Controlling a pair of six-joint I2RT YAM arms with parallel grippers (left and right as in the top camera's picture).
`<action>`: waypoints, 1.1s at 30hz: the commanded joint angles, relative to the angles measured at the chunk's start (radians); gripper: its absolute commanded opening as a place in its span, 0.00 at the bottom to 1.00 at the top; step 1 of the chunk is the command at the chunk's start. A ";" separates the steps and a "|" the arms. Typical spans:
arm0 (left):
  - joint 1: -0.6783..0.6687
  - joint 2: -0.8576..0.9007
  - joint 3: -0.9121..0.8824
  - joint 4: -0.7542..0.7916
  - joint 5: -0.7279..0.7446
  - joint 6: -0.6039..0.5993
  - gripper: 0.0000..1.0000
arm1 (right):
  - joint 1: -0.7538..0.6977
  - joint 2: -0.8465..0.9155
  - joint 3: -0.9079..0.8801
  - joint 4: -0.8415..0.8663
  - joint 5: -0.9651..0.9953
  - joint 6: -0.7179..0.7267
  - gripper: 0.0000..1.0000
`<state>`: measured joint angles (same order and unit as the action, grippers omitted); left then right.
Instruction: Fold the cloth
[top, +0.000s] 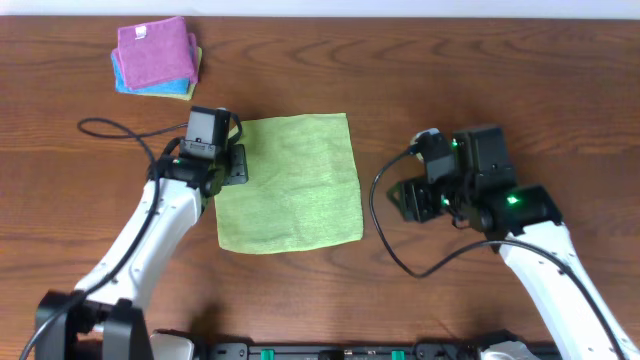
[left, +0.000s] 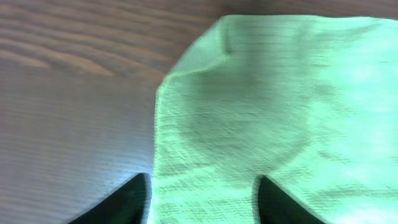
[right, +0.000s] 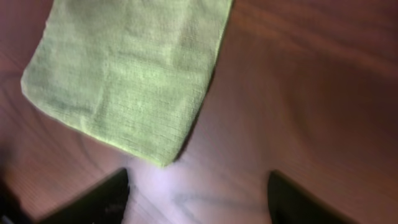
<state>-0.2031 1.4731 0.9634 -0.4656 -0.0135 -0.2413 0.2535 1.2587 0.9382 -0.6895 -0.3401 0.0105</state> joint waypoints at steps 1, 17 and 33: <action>0.000 -0.014 0.020 -0.032 0.108 -0.083 0.21 | 0.018 0.085 -0.019 0.089 -0.058 0.005 0.05; -0.051 0.212 0.020 0.168 0.056 -0.134 0.06 | 0.122 0.546 0.267 0.309 -0.034 0.018 0.02; -0.051 0.250 0.022 0.193 0.032 -0.140 0.06 | 0.186 0.733 0.349 0.245 -0.030 0.006 0.02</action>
<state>-0.2581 1.7248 0.9695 -0.2749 0.0399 -0.3706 0.4324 1.9747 1.2762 -0.4374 -0.3664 0.0216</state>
